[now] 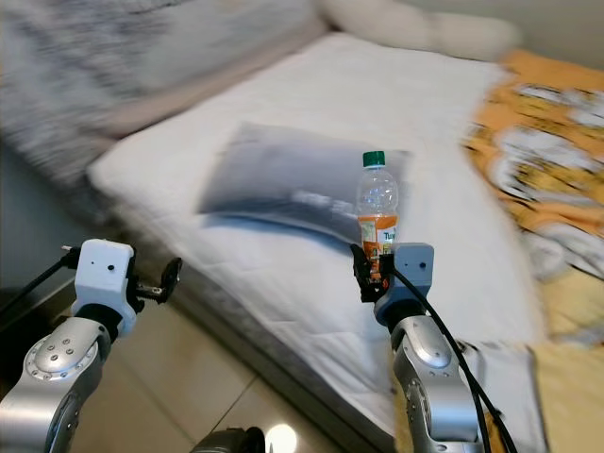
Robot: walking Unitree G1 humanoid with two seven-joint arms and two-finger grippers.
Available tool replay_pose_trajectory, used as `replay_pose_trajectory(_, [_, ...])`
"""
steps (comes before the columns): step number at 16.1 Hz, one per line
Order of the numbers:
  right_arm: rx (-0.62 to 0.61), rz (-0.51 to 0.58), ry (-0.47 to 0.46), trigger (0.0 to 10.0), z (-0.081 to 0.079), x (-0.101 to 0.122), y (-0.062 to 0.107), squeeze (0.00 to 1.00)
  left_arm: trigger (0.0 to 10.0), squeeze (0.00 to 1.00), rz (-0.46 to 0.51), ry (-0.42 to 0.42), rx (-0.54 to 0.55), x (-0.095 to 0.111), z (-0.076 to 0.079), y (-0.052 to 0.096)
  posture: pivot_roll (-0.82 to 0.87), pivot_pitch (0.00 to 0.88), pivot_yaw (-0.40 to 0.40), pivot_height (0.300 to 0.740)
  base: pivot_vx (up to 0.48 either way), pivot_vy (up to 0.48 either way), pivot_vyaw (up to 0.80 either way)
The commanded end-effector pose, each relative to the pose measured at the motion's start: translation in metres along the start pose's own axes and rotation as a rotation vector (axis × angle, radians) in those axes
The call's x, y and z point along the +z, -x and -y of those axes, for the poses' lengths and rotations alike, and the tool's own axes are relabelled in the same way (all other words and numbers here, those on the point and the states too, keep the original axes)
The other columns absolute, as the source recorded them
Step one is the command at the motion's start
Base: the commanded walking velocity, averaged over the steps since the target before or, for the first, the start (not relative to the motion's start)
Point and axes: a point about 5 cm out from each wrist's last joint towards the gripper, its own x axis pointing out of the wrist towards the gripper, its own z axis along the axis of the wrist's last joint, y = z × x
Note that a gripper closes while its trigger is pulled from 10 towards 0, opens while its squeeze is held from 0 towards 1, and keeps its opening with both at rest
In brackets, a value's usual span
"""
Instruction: Clean up the room
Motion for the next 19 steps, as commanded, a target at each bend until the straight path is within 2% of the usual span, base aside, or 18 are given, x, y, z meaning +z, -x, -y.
replay_pose_trajectory(1, [0.021, 0.004, -0.03, 10.0, -0.012, 0.004, -0.001, 0.0, 10.0, 0.0, 0.005, -0.024, 0.031, 0.003, -0.005, -0.003, -0.02, 0.0, 0.073, 0.74, 0.0, 0.0, 0.8])
replay_pose_trajectory(4, [0.056, -0.033, -0.035, 10.0, -0.026, 0.003, -0.013, 0.0, 10.0, 0.0, 0.026, -0.034, 0.048, 0.01, -0.009, -0.019, -0.03, 0.0, 0.077, 0.74, 0.0, 0.0, 0.8])
replay_pose_trajectory(5, [0.056, -0.032, -0.032, 10.0, -0.026, 0.005, -0.014, 0.0, 10.0, 0.0, 0.027, -0.033, 0.047, 0.011, -0.008, -0.02, -0.03, 0.0, 0.077, 0.74, 0.0, 0.0, 0.8])
replay_pose_trajectory(6, [0.048, -0.035, -0.036, 10.0, -0.024, 0.006, -0.016, 0.0, 10.0, 0.0, 0.025, 0.003, 0.033, 0.01, -0.004, -0.021, -0.04, 0.0, 0.08, 0.74, 0.0, 0.0, 0.8])
replay_pose_trajectory(9, [0.036, -0.049, -0.051, 10.0, -0.019, 0.008, -0.015, 0.0, 10.0, 0.0, 0.042, -0.003, 0.023, 0.012, 0.001, -0.018, -0.02, 0.0, 0.059, 0.74, 0.0, 0.0, 0.8])
replay_pose_trajectory(12, [0.025, -0.087, -0.03, 10.0, -0.011, 0.0, -0.009, 0.0, 10.0, 0.0, 0.028, -0.019, 0.09, 0.002, -0.015, -0.013, 0.01, 0.0, 0.018, 0.74, 0.0, 0.0, 0.8])
replay_pose_trajectory(13, [-0.031, -0.084, -0.032, 10.0, -0.003, 0.0, -0.007, 0.0, 10.0, 0.0, 0.027, -0.067, 0.057, -0.002, -0.011, -0.008, 0.01, 0.0, -0.003, 0.74, 0.0, 0.0, 0.8])
replay_pose_trajectory(14, [-0.028, -0.08, -0.054, 10.0, 0.001, 0.0, -0.006, 0.0, 10.0, 0.0, 0.01, -0.045, 0.054, -0.007, -0.008, -0.006, 0.0, 0.0, -0.015, 0.74, 0.0, 0.0, 0.8])
replay_pose_trajectory(15, [-0.011, -0.071, -0.035, 10.0, 0.002, 0.003, -0.003, 0.0, 10.0, 0.0, -0.004, -0.053, 0.039, -0.011, -0.003, -0.004, 0.0, 0.0, -0.026, 0.74, 0.0, 0.0, 0.8])
replay_pose_trajectory(19, [-0.056, -0.085, -0.024, 10.0, 0.01, -0.002, 0.005, 0.0, 10.0, 0.0, 0.033, -0.05, -0.007, -0.007, 0.008, -0.002, 0.0, 0.0, -0.017, 0.74, 0.0, 0.0, 0.8])
